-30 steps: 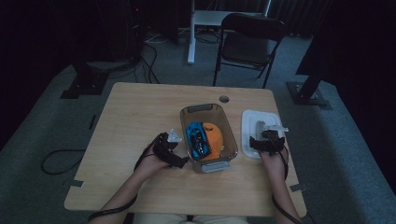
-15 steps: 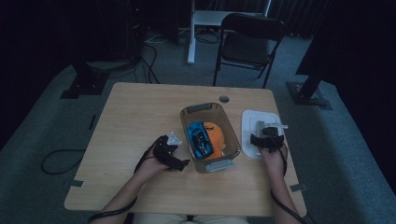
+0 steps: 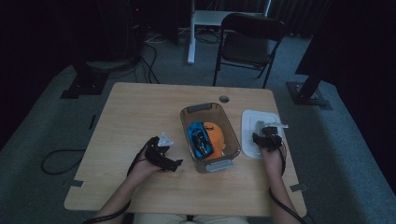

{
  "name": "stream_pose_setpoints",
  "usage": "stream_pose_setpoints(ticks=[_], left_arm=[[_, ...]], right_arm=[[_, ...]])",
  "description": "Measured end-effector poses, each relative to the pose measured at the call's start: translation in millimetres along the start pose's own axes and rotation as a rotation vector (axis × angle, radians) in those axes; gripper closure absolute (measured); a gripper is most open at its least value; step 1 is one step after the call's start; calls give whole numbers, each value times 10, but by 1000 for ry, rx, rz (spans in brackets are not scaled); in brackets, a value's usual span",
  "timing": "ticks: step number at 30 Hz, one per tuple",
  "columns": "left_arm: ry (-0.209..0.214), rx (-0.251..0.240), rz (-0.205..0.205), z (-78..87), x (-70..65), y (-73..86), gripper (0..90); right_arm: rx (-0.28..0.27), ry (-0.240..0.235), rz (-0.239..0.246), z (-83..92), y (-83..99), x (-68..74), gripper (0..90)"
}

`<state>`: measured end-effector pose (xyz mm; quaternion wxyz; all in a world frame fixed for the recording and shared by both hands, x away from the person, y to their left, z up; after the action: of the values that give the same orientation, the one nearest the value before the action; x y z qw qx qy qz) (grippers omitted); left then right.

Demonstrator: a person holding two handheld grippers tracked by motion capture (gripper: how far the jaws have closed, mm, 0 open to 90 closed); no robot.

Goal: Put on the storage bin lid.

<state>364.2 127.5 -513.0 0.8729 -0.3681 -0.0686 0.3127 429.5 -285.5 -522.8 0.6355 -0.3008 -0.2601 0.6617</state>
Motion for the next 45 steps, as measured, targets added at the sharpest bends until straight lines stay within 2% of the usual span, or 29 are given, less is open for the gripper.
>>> stream_pose_setpoints(ticks=[3,5,13,17,22,27,30,35,37,45], left_arm=[[-7,-4,5,41,14,37,3],[-12,-8,6,59,20,58,3],[-27,-13,20,117,92,167,3],[-19,-13,26,143,124,233,3],[-16,-7,23,147,150,274,3],[-26,0,31,141,188,306,3],[-26,1,41,130,205,325,3],[-33,28,32,70,215,384,3],[-35,22,27,70,214,393,4],[-31,7,20,70,218,410,4]], right_arm=[[7,2,-20,7,-3,-43,652],[3,-15,-25,0,14,-67,659],[-5,-11,-36,37,15,-86,672],[-18,-18,-53,129,2,-119,676],[-29,-14,-37,255,-43,-146,677],[-87,-23,-47,506,-159,-145,677],[-128,-37,-35,689,-252,-105,678],[-193,-77,-23,999,-407,27,677],[-210,-93,-19,1098,-456,87,678],[-240,-163,-7,1292,-595,322,677]])
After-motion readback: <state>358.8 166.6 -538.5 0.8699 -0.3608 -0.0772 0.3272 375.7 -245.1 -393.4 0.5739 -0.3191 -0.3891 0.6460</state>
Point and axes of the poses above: each handheld gripper's, and its own axes: z roughly backward along the jaws, y roughly out of its underside, x roughly to its left, the point moved 2 cm from there along -z, roughly forward along the jaws, and after that the axes turned 9 degrees about y, right-handed, at the moved point
